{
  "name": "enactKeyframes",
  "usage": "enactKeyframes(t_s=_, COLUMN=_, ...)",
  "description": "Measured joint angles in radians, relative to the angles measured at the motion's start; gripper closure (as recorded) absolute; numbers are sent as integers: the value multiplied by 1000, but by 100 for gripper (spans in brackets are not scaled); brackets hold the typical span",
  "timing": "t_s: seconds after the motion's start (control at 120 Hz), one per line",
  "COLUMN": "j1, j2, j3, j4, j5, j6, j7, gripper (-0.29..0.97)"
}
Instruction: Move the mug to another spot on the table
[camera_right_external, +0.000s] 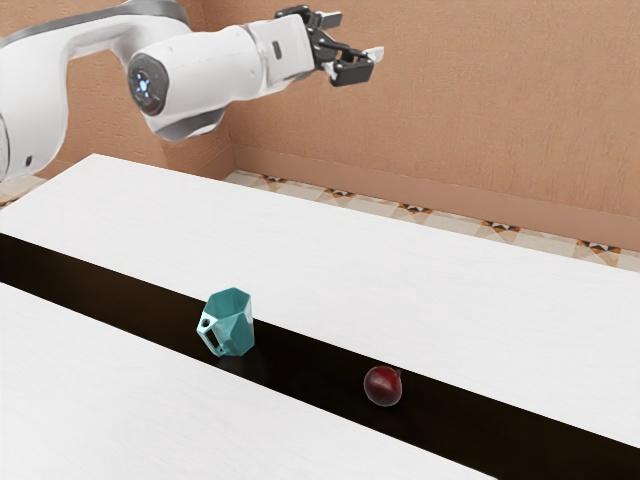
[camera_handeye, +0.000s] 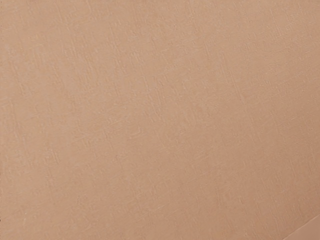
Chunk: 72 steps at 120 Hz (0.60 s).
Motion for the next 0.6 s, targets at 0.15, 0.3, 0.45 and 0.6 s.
enactKeyframes(t_s=0.15, j1=-2, j2=-2, j3=-160, j4=76, j5=-329, j6=-294, j7=120, gripper=0)
enactKeyframes(t_s=0.3, j1=26, j2=56, j3=-175, j4=290, j5=-652, j6=-866, j7=238, gripper=0)
enactKeyframes(t_s=0.45, j1=138, j2=71, j3=-175, j4=336, j5=-821, j6=-1309, j7=283, gripper=0)
enactKeyframes(t_s=0.6, j1=161, j2=63, j3=-174, j4=341, j5=-879, j6=-1532, j7=321, gripper=0)
